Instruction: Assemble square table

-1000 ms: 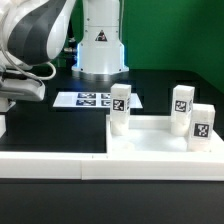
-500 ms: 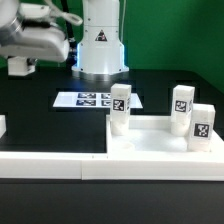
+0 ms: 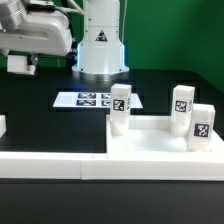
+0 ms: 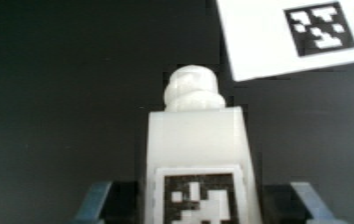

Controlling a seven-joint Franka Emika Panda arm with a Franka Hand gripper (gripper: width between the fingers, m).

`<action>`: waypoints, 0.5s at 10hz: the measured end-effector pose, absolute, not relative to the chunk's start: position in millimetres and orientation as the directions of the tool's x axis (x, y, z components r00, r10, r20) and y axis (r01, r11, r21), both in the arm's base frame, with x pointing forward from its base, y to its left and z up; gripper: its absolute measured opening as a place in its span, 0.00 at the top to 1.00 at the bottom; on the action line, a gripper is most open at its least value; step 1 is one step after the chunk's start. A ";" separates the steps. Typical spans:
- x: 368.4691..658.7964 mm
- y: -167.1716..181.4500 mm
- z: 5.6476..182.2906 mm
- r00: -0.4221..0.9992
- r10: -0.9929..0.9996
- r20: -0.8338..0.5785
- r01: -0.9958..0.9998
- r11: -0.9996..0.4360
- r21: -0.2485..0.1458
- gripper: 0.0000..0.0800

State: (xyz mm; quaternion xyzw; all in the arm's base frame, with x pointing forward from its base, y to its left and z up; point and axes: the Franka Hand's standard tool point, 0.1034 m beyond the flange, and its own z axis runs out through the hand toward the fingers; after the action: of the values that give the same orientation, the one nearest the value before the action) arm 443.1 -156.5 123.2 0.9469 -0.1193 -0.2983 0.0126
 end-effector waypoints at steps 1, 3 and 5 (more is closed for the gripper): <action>473.7 -131.0 140.9 0.835 -0.271 -0.478 -0.245 -0.962 0.118 0.64; 509.0 -97.7 163.7 0.861 -0.347 -0.371 -0.311 -0.937 0.156 0.64; 540.0 -83.4 168.4 0.924 -0.324 -0.203 -0.302 -0.944 0.133 0.64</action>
Offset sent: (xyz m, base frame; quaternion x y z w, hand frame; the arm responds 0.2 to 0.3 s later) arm 0.0835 0.0584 0.0367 0.0205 0.1718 0.1201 0.9776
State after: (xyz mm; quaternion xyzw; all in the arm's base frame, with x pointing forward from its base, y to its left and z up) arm 540.0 -83.4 168.4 0.9795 -0.1599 -0.1119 0.0494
